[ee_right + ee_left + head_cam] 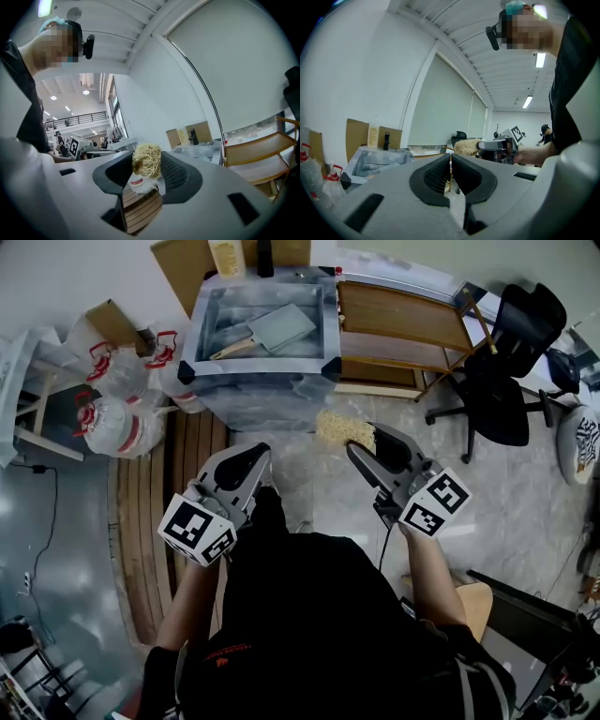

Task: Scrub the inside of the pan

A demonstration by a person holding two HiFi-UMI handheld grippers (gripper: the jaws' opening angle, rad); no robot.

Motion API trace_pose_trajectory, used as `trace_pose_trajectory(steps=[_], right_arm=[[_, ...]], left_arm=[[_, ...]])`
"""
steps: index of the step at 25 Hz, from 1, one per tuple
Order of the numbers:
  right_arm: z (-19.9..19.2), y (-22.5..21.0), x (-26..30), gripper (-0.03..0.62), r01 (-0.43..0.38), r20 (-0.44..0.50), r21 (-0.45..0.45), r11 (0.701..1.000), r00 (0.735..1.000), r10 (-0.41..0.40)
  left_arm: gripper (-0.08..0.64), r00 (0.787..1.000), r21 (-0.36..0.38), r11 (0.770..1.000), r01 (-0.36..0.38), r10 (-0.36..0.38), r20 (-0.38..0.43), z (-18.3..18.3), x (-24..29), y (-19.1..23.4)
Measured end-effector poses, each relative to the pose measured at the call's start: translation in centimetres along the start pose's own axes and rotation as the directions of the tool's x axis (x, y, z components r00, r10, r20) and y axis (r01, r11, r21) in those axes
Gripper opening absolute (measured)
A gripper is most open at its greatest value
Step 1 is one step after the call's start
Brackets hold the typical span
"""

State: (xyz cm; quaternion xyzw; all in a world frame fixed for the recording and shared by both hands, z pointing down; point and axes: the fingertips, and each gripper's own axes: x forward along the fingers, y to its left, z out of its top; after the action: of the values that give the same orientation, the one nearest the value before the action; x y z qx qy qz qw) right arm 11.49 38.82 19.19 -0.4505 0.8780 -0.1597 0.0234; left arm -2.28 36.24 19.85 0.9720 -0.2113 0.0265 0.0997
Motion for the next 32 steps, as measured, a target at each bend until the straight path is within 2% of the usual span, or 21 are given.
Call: trace_pose_trajectory(steps=[6,16,25,32], right_arm=[[0.5,-3.0,5.1,0.183,0.015,-0.020,0.018,1.000,1.000,-0.015],[1.3,-9.1,16.6,0.183,0.055,-0.069,0.070,0.996,0.996,-0.050],[2.4,-14.0,25.4,0.183,0.125,-0.102,0.110,0.986,0.988,-0.113],[3.2,-16.5,29.4,0.182,0.158,-0.123,0.116,0.981,0.982,-0.144]], left_arm=[[0.026,1.000,-0.030,1.000,0.009,-0.010,-0.015,0.0,2.2,5.9],[0.026,0.998,-0.076,0.997,0.027,-0.031,-0.058,0.7,6.1,19.0],[0.026,0.993,-0.102,0.992,0.079,-0.087,-0.078,2.1,9.7,29.6],[0.026,0.989,-0.102,0.989,0.109,-0.118,-0.089,2.7,11.8,34.6]])
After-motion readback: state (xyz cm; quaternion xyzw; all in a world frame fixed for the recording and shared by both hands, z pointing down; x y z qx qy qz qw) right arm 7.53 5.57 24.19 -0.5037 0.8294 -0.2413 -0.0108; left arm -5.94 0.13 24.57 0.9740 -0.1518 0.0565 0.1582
